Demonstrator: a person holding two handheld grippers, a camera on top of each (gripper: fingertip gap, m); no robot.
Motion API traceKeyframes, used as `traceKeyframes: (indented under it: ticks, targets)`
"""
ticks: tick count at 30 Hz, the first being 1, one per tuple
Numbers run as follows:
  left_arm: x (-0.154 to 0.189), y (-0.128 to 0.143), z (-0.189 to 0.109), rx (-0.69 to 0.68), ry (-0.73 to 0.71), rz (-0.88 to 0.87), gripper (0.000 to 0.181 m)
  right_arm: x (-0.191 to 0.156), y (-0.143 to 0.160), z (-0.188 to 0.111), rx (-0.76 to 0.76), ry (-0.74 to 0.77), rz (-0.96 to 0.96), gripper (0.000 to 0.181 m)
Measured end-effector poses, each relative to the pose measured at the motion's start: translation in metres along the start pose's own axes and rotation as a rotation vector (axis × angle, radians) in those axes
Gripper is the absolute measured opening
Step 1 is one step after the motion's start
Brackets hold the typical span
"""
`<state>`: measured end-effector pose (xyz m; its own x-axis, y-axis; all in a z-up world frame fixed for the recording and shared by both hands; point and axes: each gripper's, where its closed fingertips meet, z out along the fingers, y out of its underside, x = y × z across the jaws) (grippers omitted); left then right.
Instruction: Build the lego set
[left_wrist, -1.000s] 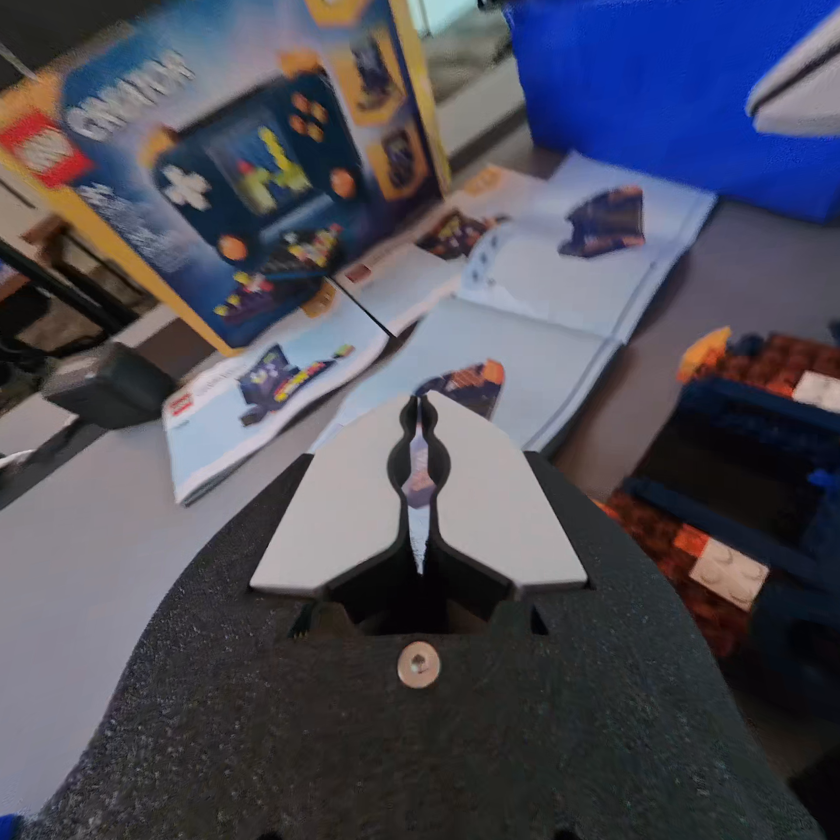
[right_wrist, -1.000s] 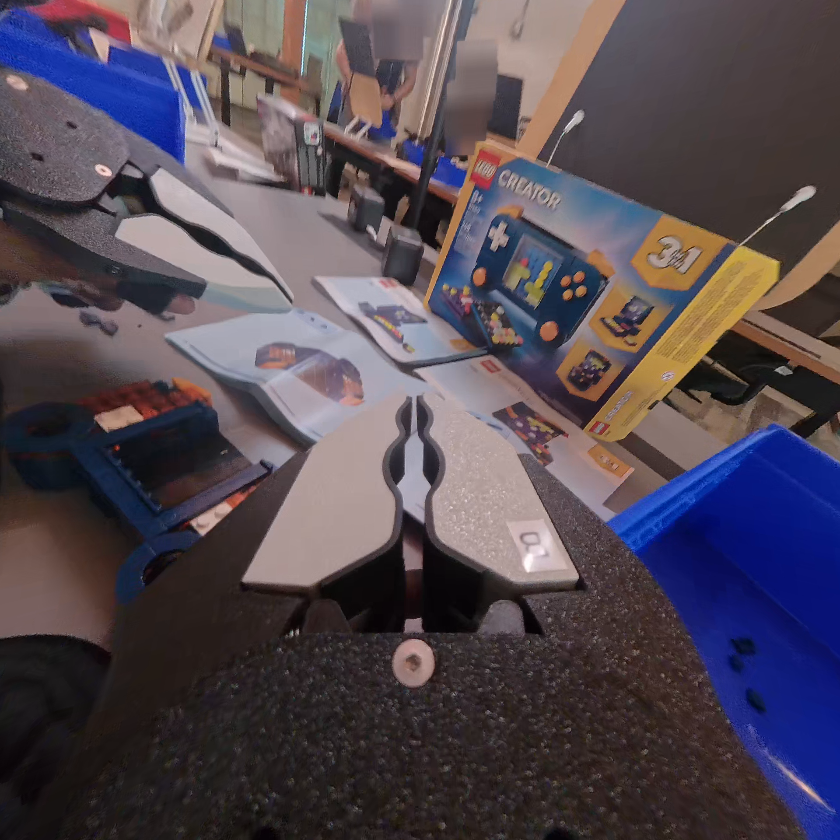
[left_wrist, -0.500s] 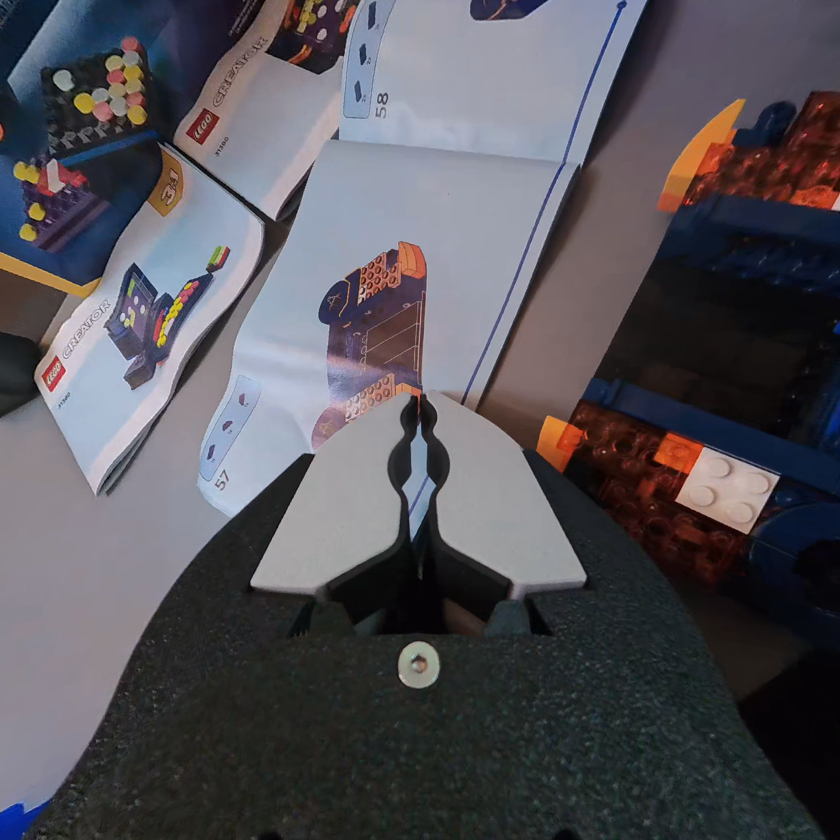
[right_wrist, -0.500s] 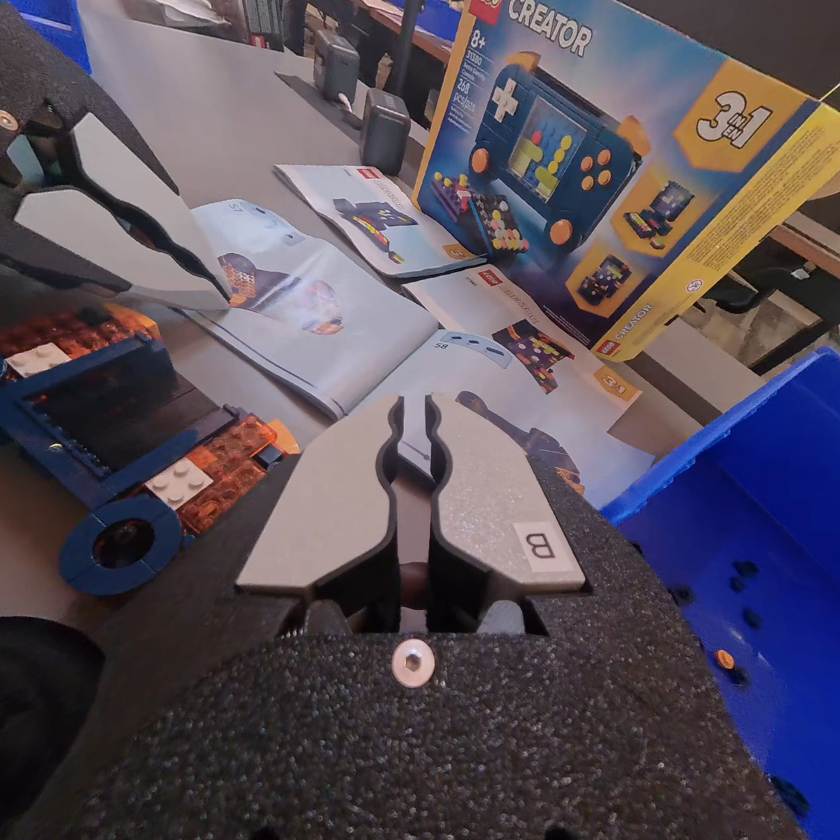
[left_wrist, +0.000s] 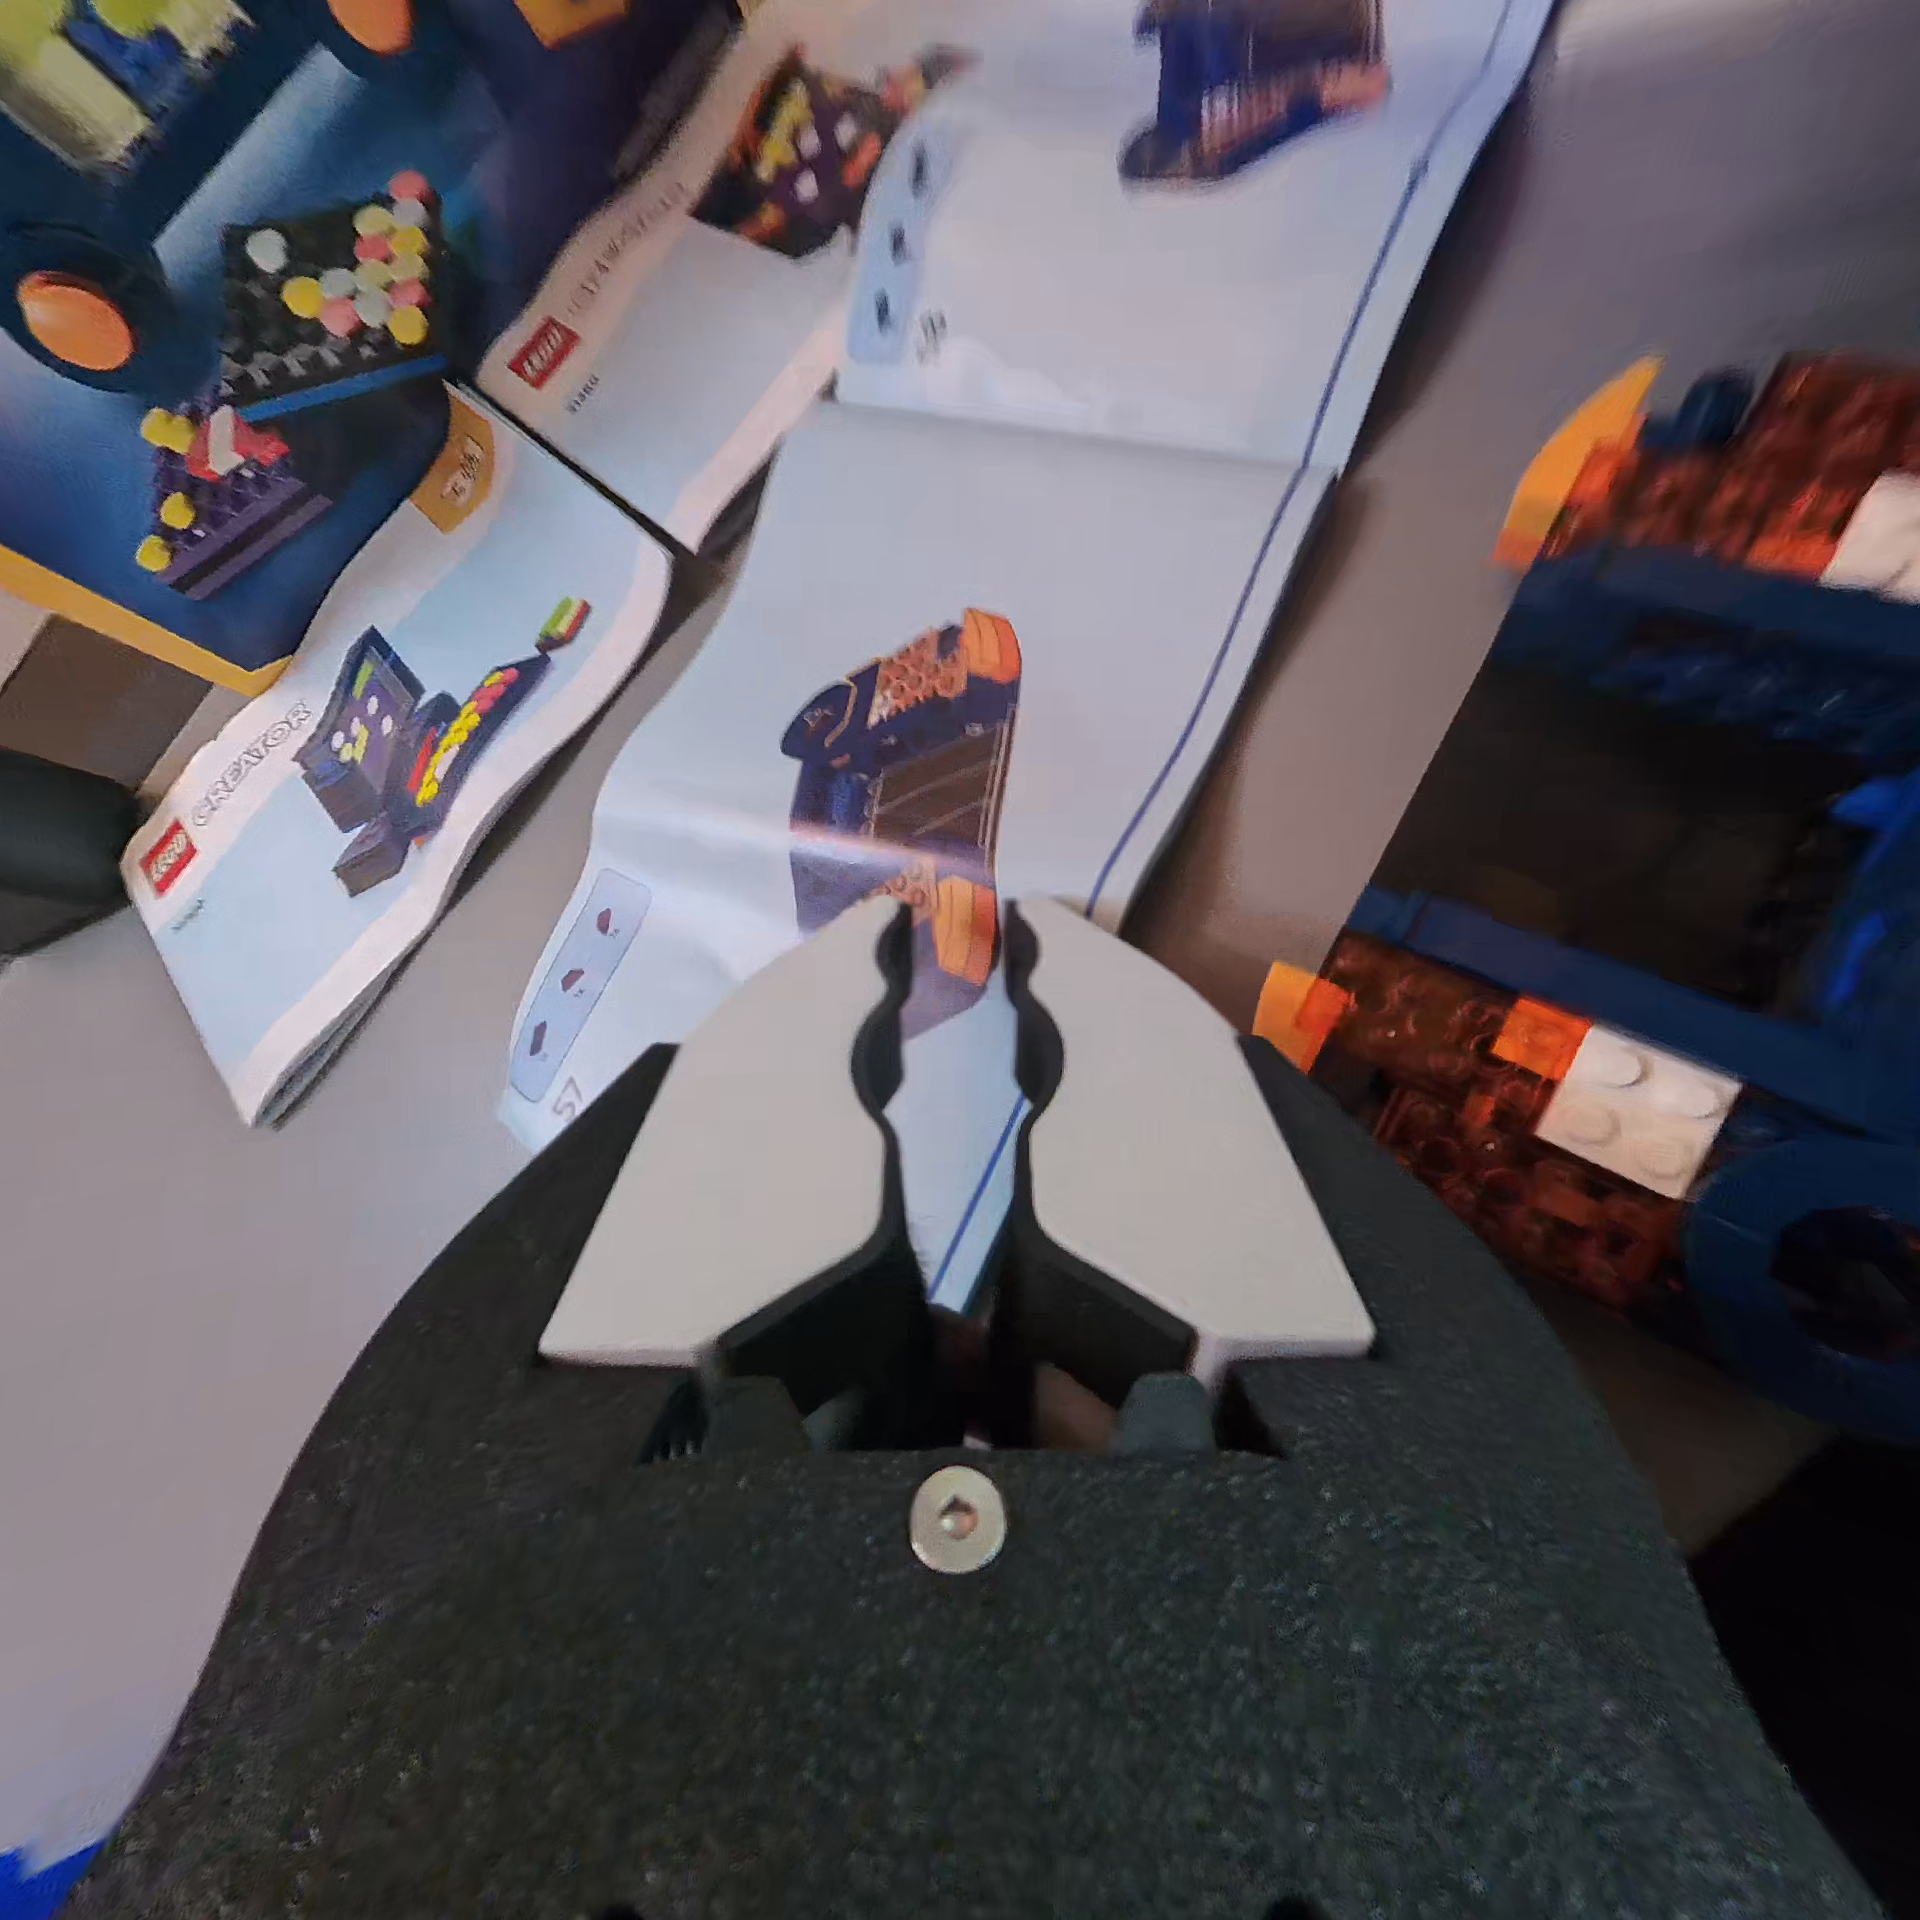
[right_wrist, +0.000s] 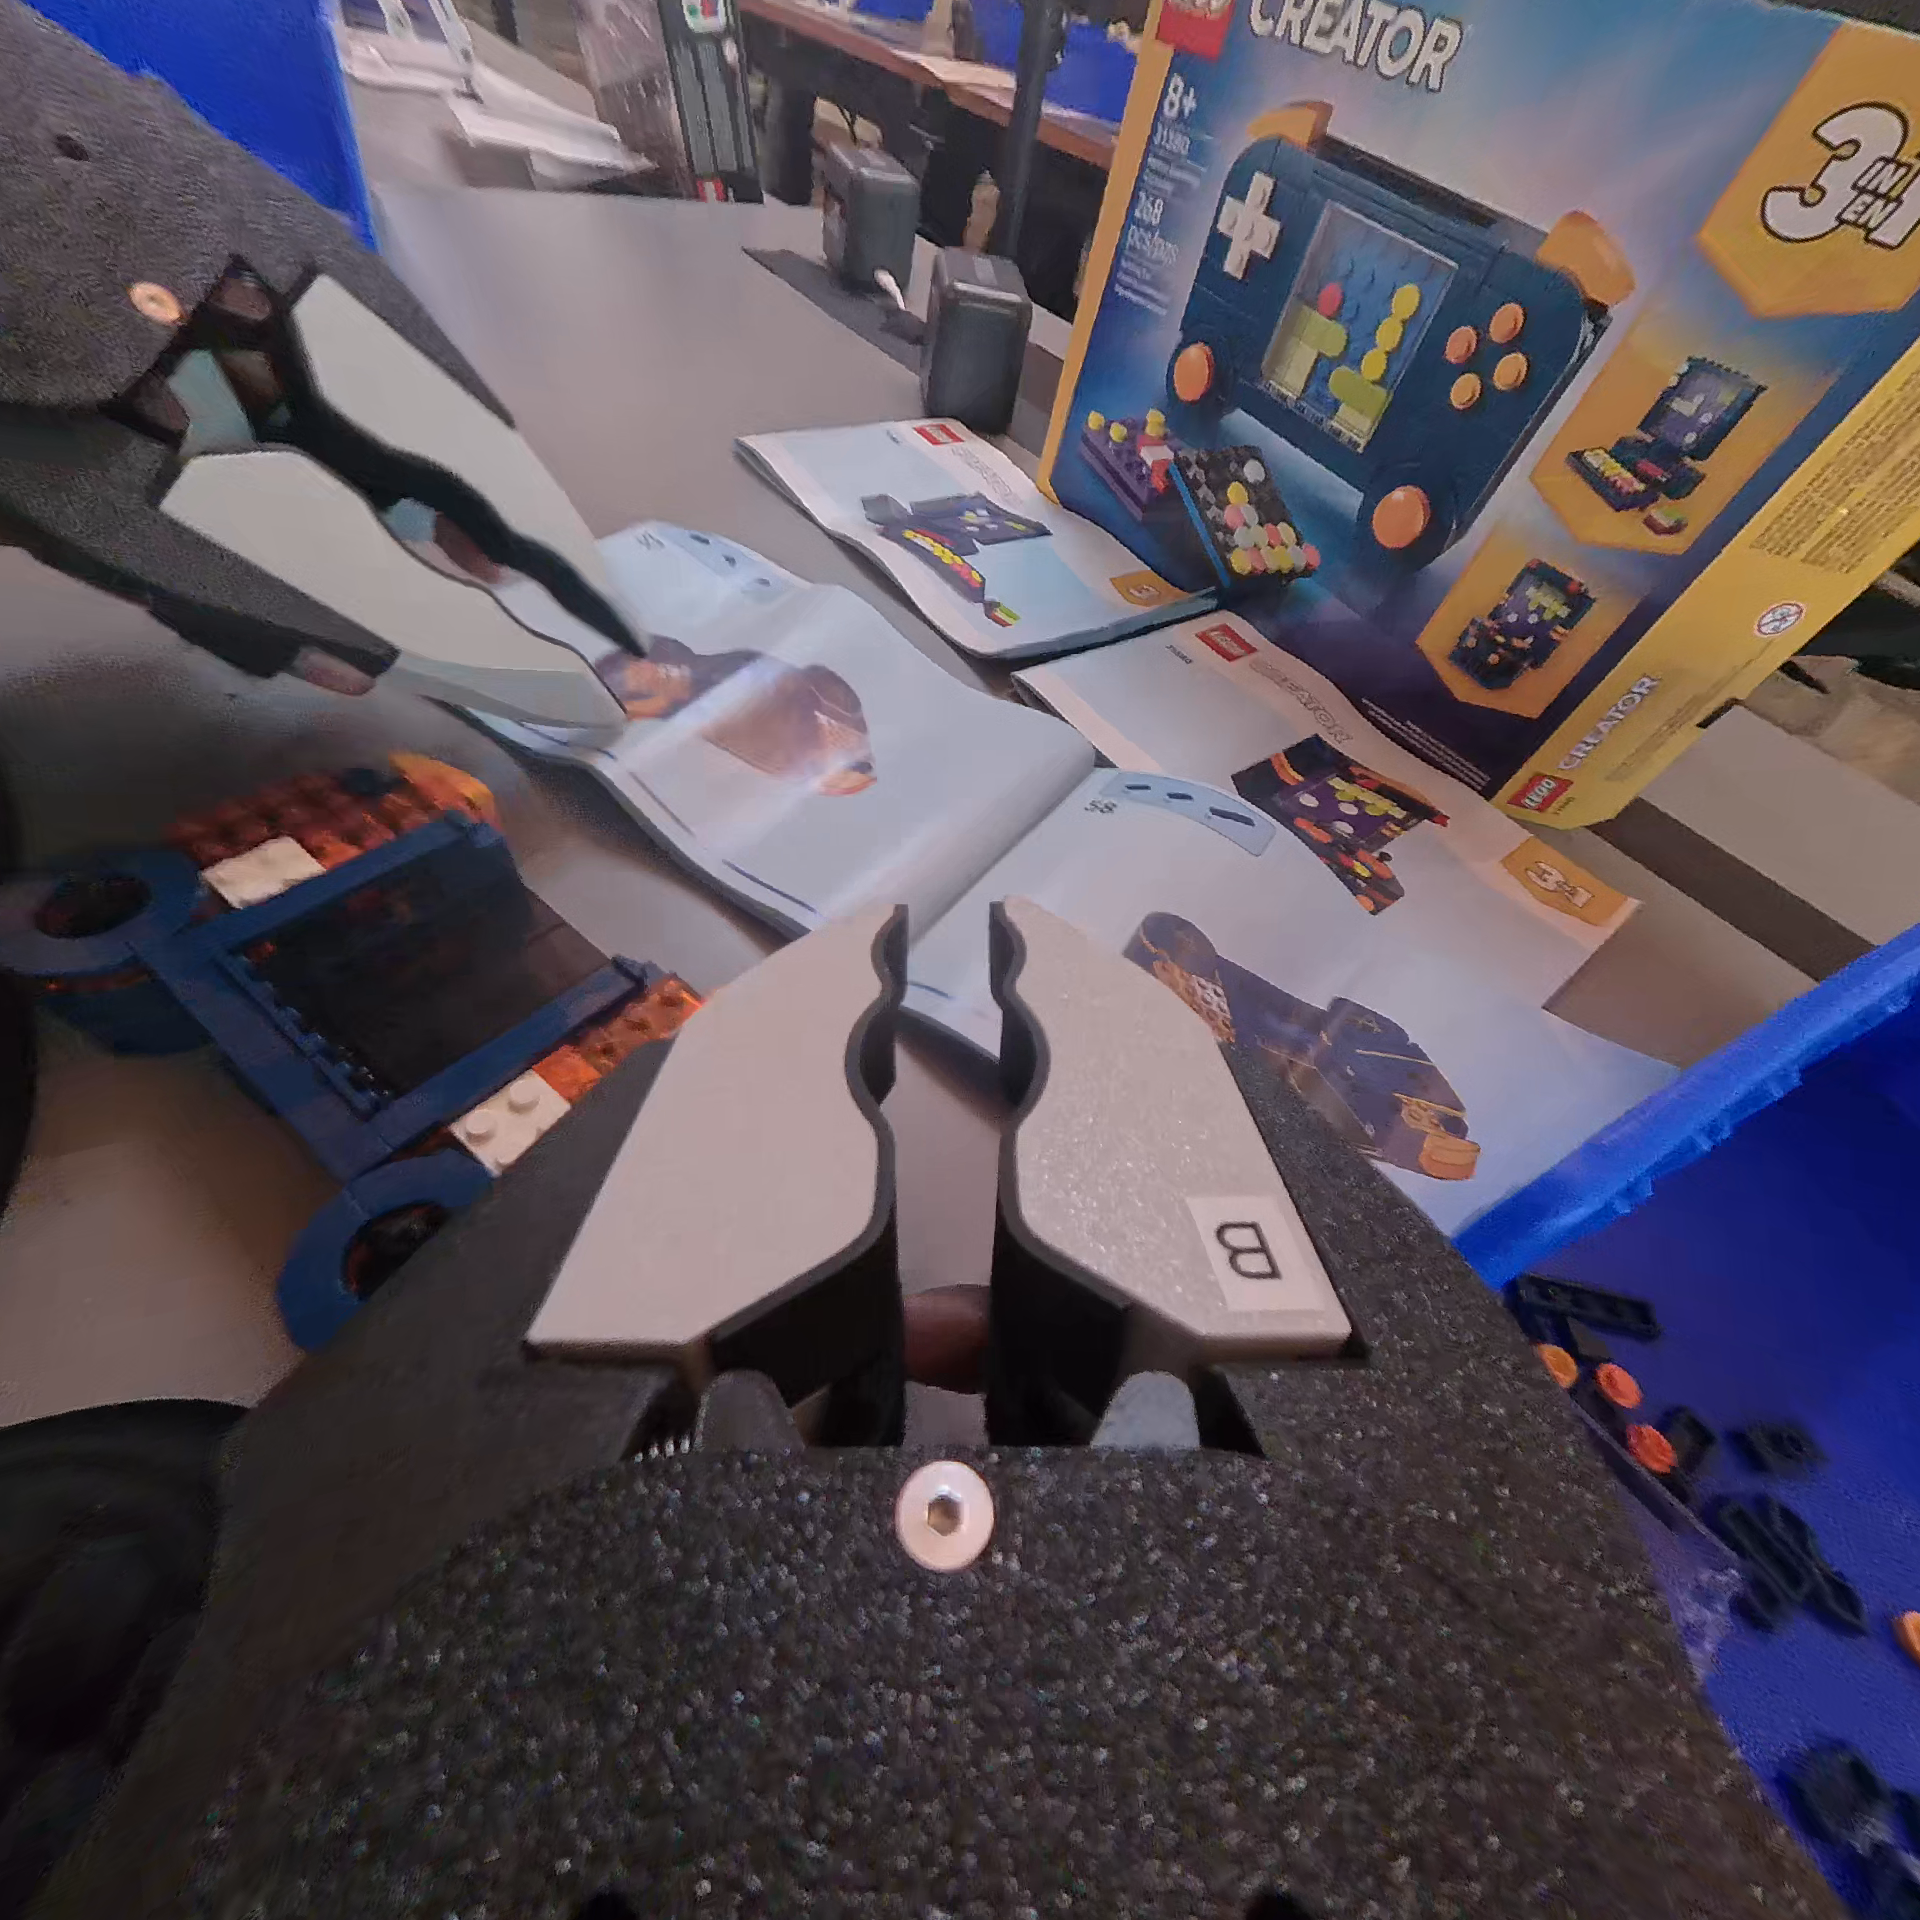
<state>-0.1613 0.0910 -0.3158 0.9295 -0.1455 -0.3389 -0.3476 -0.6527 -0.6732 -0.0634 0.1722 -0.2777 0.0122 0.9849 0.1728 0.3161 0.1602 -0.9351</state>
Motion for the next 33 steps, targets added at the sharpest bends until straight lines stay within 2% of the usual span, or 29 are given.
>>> traceKeyframes:
  ticks: [2, 4, 6, 8, 11, 13, 15, 16, 20, 23, 25, 28, 33]
  targets:
    - [-0.004, -0.016, -0.011, 0.084, 0.1, -0.093, 0.034, -0.003, -0.006, -0.002, 0.038, -0.031, 0.045, 0.019]
    - [-0.01, -0.036, -0.021, 0.135, 0.225, -0.105, 0.047, -0.003, -0.008, -0.003, 0.054, -0.052, 0.092, 0.02]
    - [-0.018, -0.044, -0.017, 0.072, 0.35, -0.07, 0.063, -0.002, -0.008, -0.003, 0.055, -0.056, 0.119, 0.021]
    - [-0.024, -0.044, 0.004, -0.039, 0.472, -0.029, 0.064, -0.002, -0.008, -0.004, 0.058, -0.057, 0.123, 0.021]
    - [-0.023, -0.061, 0.044, -0.071, 0.619, -0.024, 0.064, -0.002, -0.007, -0.003, 0.049, -0.046, 0.099, 0.021]
    - [-0.021, -0.067, 0.068, -0.121, 0.66, 0.006, 0.064, -0.002, -0.006, -0.003, 0.042, -0.044, 0.089, 0.02]
    - [-0.016, -0.062, 0.085, -0.238, 0.686, 0.028, 0.068, -0.003, -0.004, -0.003, 0.032, -0.045, 0.078, 0.02]
    - [-0.019, -0.056, 0.093, -0.306, 0.652, 0.057, 0.063, -0.004, -0.003, -0.002, 0.02, -0.05, 0.07, 0.02]
    - [-0.022, -0.056, 0.095, -0.386, 0.609, 0.133, 0.056, -0.007, 0.013, 0.004, -0.078, -0.051, 0.04, 0.02]
    - [-0.02, -0.053, 0.094, -0.435, 0.627, 0.135, 0.009, -0.007, 0.022, 0.006, -0.144, -0.036, 0.02, 0.02]
    - [-0.012, -0.055, 0.092, -0.4, 0.681, 0.109, 0.002, -0.007, 0.026, 0.007, -0.174, -0.029, 0.008, 0.02]
    - [-0.015, -0.061, 0.087, -0.317, 0.682, 0.089, 0.0, -0.007, 0.029, 0.008, -0.197, -0.027, 0.005, 0.02]
    - [-0.033, -0.085, 0.055, -0.132, 0.66, 0.051, 0.0, -0.006, 0.025, 0.006, -0.167, -0.032, 0.03, 0.021]
